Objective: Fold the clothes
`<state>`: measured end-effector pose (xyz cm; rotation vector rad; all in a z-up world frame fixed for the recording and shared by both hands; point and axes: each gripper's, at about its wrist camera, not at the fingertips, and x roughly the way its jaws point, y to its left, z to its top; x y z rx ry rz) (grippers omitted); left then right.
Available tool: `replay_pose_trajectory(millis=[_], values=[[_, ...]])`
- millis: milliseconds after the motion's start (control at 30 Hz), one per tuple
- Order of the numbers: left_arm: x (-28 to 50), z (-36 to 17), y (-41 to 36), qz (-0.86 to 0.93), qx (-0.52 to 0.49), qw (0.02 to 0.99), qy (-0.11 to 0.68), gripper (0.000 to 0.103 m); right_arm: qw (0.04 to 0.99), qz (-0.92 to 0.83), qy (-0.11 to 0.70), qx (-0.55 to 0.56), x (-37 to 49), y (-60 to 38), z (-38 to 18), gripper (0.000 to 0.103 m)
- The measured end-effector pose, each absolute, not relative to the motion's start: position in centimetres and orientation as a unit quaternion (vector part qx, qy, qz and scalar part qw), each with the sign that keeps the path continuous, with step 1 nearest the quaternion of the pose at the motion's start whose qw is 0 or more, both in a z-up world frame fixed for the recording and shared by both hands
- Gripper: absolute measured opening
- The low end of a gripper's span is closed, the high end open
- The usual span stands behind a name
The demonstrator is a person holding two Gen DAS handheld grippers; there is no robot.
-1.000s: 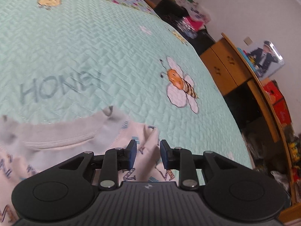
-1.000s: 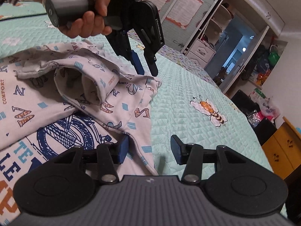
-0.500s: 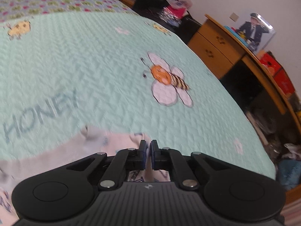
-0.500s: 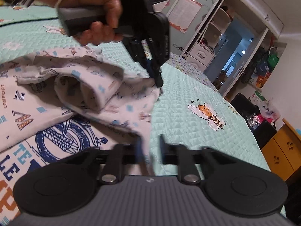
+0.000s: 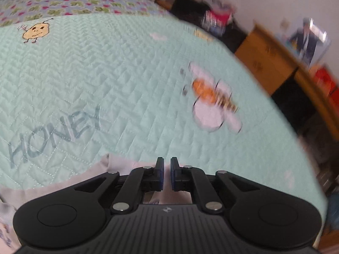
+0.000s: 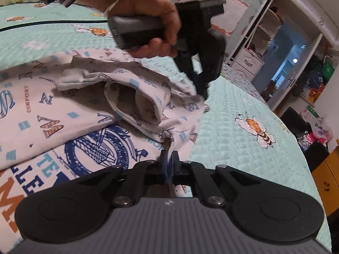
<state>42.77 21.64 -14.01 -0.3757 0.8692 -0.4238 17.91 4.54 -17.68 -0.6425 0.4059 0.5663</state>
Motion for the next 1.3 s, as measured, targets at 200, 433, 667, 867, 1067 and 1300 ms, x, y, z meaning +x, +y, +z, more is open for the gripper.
replay_pose_trajectory(millis=[200, 433, 667, 867, 1067, 1300], values=[[40.5, -13.1, 22.7, -0.2, -0.214, 0.862, 0.414, 0.017, 0.89, 0.277, 0.209, -0.295, 17.0, 4.2, -17.3, 0.004], [33.2, -12.2, 25.0, -0.178, -0.24, 0.868, 0.397, 0.024, 0.9, 0.27, 0.216, -0.264, 16.7, 3.2, -16.3, 0.004], [23.2, -10.5, 26.0, -0.17, -0.25, 0.875, 0.377, 0.043, 0.926, 0.255, 0.274, -0.047, 15.8, -4.5, -14.5, 0.016], [17.4, -12.6, 26.4, -0.137, -0.343, 0.848, 0.379, 0.045, 0.922, 0.226, 0.311, 0.037, 12.7, -8.8, -14.2, 0.018], [15.2, -14.0, 25.0, -0.101, -0.435, 0.814, 0.373, 0.048, 0.919, 0.211, 0.329, 0.058, 9.9, -10.2, -14.2, 0.047], [14.5, -13.3, 20.3, -0.13, -0.416, 0.81, 0.392, 0.049, 0.909, 0.202, 0.356, 0.073, 6.6, -11.6, -14.6, 0.047]])
